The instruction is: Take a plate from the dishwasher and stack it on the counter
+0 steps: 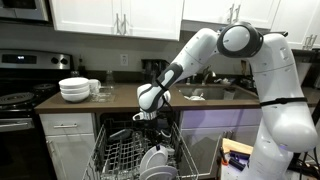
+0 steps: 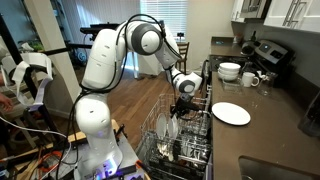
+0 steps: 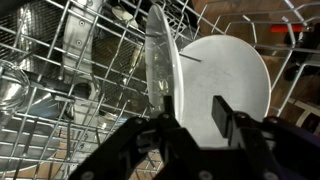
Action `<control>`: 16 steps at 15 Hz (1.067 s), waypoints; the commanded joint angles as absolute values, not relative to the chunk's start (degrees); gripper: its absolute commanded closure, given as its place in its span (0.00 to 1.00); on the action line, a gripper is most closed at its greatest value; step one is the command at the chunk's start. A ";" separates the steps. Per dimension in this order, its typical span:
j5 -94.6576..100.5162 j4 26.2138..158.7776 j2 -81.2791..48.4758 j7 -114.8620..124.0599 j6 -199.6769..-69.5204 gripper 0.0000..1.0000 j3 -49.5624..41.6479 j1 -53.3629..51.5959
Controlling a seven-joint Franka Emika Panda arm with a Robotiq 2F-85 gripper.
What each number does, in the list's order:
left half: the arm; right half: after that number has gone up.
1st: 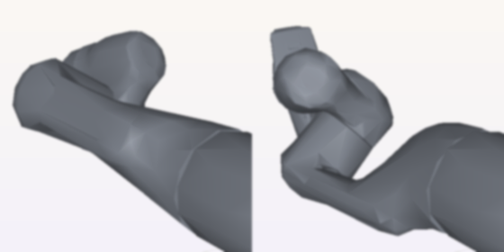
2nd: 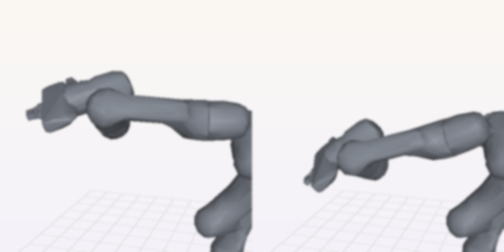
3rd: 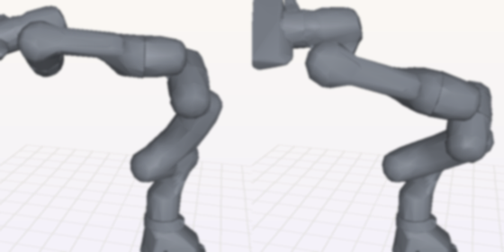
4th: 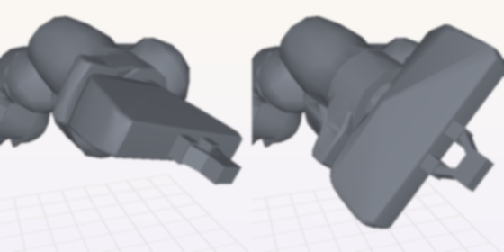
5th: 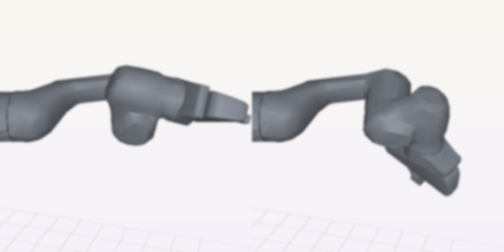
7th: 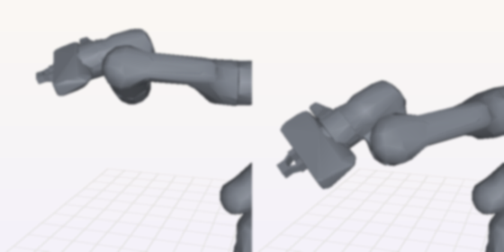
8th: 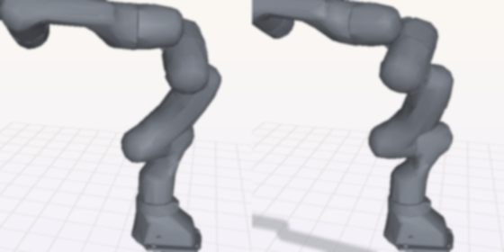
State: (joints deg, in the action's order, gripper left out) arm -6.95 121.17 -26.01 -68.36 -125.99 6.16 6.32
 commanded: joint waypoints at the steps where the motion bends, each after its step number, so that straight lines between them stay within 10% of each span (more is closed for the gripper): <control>1: -9.80 120.15 -27.07 -69.24 -124.76 0.81 6.84 7.51; 4: -10.76 120.12 -27.78 -69.21 -124.79 0.98 6.86 7.60; 16: -9.26 121.94 -23.76 -63.50 -119.00 0.97 6.19 5.54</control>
State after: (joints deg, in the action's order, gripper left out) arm -9.72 120.90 -27.05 -66.73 -123.07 6.23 6.34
